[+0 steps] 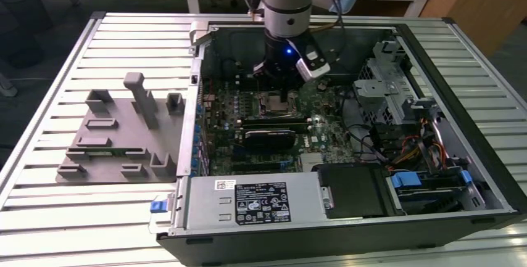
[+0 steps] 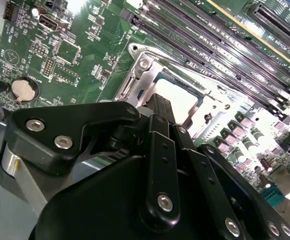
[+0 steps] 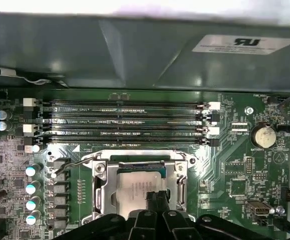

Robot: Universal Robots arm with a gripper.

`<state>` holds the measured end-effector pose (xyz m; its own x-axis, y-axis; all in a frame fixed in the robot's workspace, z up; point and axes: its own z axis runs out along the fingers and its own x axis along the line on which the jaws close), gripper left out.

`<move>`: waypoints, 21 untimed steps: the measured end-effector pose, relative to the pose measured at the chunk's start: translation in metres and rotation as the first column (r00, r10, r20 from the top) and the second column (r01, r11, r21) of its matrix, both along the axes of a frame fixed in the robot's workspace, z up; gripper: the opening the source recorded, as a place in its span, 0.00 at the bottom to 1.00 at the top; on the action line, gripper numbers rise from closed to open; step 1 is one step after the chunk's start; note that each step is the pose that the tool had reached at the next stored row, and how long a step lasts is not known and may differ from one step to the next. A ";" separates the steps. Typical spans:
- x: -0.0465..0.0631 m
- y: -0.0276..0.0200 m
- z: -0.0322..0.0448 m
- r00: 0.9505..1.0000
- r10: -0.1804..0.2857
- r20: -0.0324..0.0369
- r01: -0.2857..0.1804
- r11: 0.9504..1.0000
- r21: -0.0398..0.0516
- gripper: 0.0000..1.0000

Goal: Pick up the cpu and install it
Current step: 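Close the cpu cover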

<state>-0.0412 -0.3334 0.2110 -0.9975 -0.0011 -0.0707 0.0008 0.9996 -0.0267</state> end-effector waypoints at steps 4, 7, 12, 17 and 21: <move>-0.003 0.0000 -0.0011 1.000 0.000 0.000 0.000 1.000 0.000 0.11; -0.007 0.0000 -0.0020 1.000 -0.003 0.000 0.003 1.000 0.000 0.11; -0.016 0.0000 -0.0027 1.000 -0.010 0.000 0.010 1.000 0.000 0.11; -0.019 0.0000 -0.0030 1.000 -0.013 0.000 0.013 1.000 0.000 0.11; -0.022 0.0000 -0.0032 1.000 -0.015 0.000 0.015 1.000 0.000 0.11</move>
